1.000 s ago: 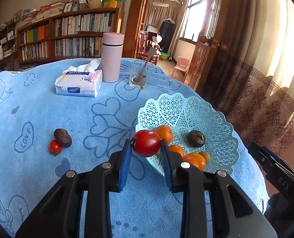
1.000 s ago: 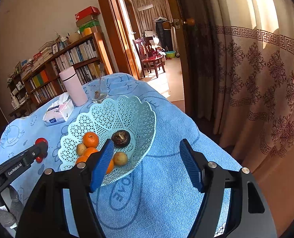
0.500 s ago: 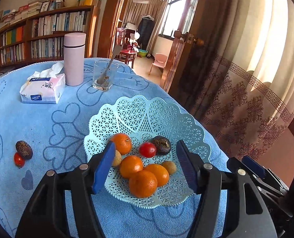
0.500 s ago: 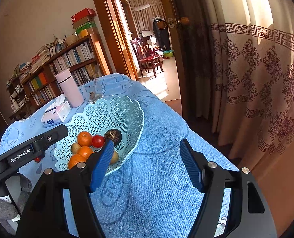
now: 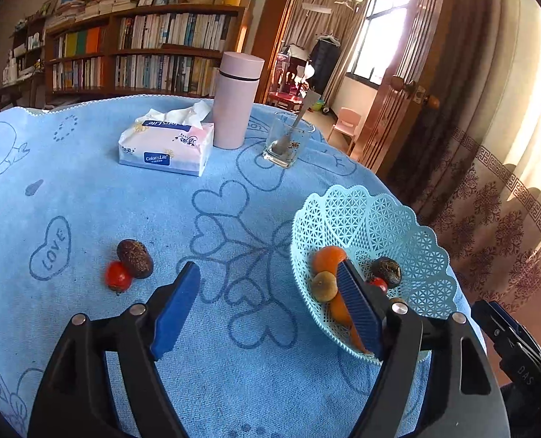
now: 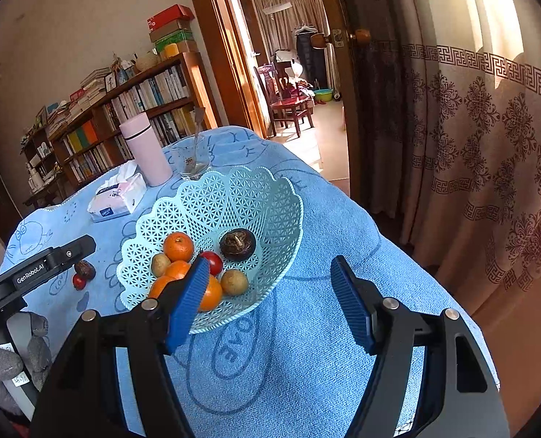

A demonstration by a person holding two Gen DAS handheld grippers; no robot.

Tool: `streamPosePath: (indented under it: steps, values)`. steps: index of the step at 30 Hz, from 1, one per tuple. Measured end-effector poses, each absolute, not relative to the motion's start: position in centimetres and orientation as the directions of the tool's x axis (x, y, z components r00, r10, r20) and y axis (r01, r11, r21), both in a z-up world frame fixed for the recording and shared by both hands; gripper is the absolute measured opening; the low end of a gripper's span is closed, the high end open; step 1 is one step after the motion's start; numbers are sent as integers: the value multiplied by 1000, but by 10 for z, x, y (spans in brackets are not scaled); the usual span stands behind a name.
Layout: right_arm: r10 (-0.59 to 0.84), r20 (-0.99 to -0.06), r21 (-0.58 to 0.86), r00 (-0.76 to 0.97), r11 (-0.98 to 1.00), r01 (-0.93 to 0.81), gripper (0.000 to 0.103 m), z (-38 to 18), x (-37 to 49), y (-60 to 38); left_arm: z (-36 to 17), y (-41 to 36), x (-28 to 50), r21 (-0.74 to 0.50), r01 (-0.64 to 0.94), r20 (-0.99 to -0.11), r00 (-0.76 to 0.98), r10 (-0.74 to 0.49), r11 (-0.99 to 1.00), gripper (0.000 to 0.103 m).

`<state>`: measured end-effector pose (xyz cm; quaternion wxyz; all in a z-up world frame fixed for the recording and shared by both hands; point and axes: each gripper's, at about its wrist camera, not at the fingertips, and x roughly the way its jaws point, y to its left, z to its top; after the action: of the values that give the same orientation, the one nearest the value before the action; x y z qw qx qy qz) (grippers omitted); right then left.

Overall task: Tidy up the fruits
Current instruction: 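Reach the left tool to the last cherry tomato and grasp it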

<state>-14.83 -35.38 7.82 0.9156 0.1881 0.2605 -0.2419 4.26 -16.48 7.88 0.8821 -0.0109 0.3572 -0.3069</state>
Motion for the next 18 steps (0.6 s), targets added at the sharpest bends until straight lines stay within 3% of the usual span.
streamPosePath:
  steps: [9,16,18]
  values:
    - [-307,-582,211,753,837,505,71,76,-135,-339,71,-99,69,-230,379,-650,626,-431,897,77]
    - [-287,-582,201,761,856,476,71,76,-129,-327,59,-82,80,-187,352,-669,639,-381,917,77]
    - [-283,-583,198,762,860,471,71,76,-128,-324,53,-84,81,-160,363,-681,633,-369,918,70]
